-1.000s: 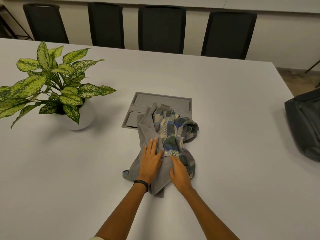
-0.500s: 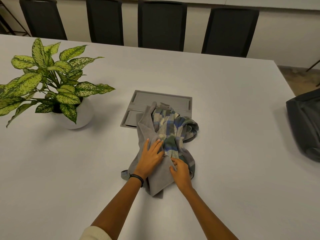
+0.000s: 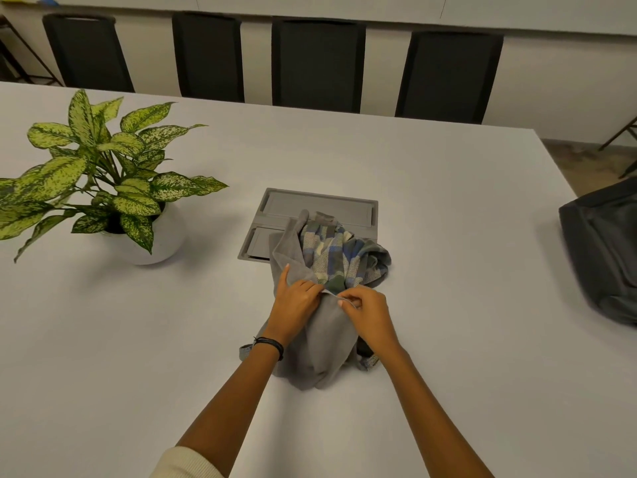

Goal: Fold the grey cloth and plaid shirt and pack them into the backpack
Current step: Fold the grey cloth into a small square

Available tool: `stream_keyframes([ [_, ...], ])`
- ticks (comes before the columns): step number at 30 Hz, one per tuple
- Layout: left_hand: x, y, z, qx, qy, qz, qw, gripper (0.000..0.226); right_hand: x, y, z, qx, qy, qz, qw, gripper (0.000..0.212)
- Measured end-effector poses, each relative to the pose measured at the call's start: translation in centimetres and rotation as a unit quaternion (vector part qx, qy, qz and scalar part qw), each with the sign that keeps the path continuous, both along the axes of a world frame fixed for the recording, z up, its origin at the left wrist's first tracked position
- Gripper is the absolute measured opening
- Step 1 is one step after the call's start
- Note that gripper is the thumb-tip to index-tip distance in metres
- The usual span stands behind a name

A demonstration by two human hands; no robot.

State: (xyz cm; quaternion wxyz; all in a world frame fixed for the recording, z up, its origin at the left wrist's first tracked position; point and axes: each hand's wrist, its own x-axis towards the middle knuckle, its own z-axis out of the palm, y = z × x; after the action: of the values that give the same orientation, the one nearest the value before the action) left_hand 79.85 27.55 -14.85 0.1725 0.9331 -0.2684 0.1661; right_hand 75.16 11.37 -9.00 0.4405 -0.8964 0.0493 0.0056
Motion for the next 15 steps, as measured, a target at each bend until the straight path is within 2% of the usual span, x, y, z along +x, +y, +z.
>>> stream_keyframes([
  [4,0.0,-0.3,1.0,-0.056,0.019,0.043,0.997,0.033,0.3,-0.3,2.7,-0.014,-0.046,0.015,0.999,0.018],
  [6,-0.1,-0.4,1.7,-0.067,0.004,0.061,0.996,0.035,0.4,-0.7,4.1,-0.021,-0.064,0.014,0.998,0.020],
  [11,0.7,-0.6,3.4,-0.095,-0.037,0.065,0.993,0.029,0.3,-1.7,7.7,-0.036,-0.101,0.031,0.994,0.021],
  [15,1.9,0.3,4.1,-0.103,-0.033,0.087,0.990,0.017,-0.2,-2.1,10.4,-0.025,-0.143,0.033,0.989,0.019],
])
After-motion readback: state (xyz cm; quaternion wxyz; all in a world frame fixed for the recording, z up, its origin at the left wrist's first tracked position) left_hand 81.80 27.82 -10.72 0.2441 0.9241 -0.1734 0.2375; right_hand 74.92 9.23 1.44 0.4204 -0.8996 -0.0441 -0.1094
